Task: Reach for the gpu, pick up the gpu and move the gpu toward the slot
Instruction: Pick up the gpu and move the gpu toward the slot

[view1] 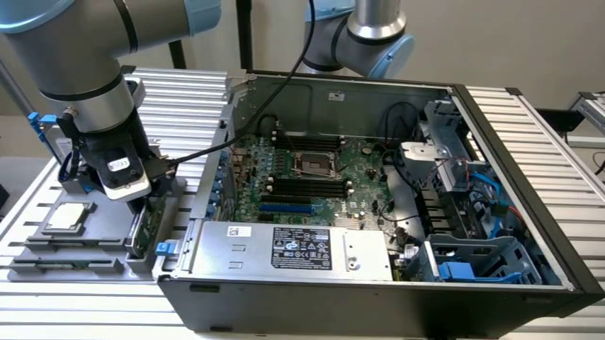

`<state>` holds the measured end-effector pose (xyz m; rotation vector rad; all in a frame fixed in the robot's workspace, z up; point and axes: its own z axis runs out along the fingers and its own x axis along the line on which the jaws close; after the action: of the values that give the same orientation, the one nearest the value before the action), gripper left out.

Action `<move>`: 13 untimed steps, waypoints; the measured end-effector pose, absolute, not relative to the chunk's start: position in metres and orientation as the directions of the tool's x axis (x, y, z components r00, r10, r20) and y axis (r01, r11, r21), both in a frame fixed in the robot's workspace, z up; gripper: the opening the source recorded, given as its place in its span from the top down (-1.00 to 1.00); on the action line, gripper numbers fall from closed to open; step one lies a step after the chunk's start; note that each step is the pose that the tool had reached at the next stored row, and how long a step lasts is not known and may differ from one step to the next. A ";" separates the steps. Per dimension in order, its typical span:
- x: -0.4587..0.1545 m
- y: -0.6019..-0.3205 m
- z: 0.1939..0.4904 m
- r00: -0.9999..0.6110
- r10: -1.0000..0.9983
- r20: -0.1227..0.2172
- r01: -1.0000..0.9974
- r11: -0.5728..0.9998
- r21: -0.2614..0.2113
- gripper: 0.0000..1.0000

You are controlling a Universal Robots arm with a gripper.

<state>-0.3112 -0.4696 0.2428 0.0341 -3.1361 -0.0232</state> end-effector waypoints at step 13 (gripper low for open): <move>-0.310 -0.470 0.265 -1.000 -0.022 0.011 -0.022 1.000 0.017 0.48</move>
<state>-0.3102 -0.4696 0.2650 0.0340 -3.1305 -0.0258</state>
